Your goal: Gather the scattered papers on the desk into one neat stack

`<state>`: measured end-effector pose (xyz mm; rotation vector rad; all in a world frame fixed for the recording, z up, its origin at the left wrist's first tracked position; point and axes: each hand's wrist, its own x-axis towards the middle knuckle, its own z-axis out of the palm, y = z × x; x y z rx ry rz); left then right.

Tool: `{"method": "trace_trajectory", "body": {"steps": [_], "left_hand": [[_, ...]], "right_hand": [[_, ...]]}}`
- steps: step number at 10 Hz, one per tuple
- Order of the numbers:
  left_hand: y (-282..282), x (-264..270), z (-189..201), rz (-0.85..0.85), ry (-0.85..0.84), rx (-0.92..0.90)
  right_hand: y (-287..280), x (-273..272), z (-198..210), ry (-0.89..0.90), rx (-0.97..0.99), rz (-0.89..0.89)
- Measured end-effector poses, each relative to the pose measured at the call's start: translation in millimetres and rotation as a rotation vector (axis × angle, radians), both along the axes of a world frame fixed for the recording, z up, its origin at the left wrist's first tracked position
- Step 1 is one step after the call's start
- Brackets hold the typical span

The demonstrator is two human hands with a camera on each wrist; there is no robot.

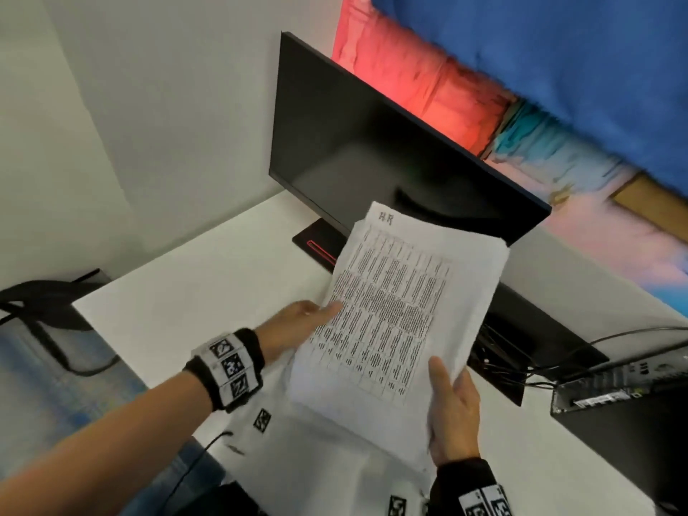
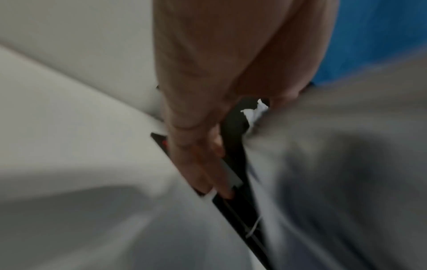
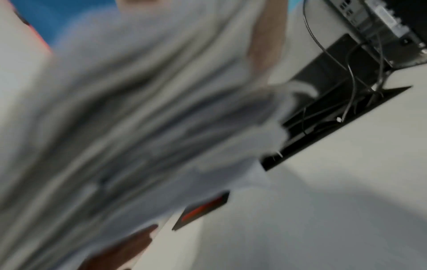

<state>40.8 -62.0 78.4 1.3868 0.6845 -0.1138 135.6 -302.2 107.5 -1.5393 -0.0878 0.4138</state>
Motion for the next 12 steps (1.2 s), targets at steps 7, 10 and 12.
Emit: {"method": "trace_trajectory", "body": {"steps": [7,10,12], "left_hand": [[257.8,-98.8,-71.6,-0.001,0.506,0.813],[246.5,-85.5,-82.3,-0.080,0.507,1.025],[206.0,-59.1,-60.5,-0.063,0.670,1.263]], "right_hand": [[108.8,-13.2,-92.6,0.367,-0.544,0.309],[78.9,-19.5,-94.1,0.333,-0.645,0.233],[46.7,-1.8,-61.3,0.210,-0.653,0.294]]}}
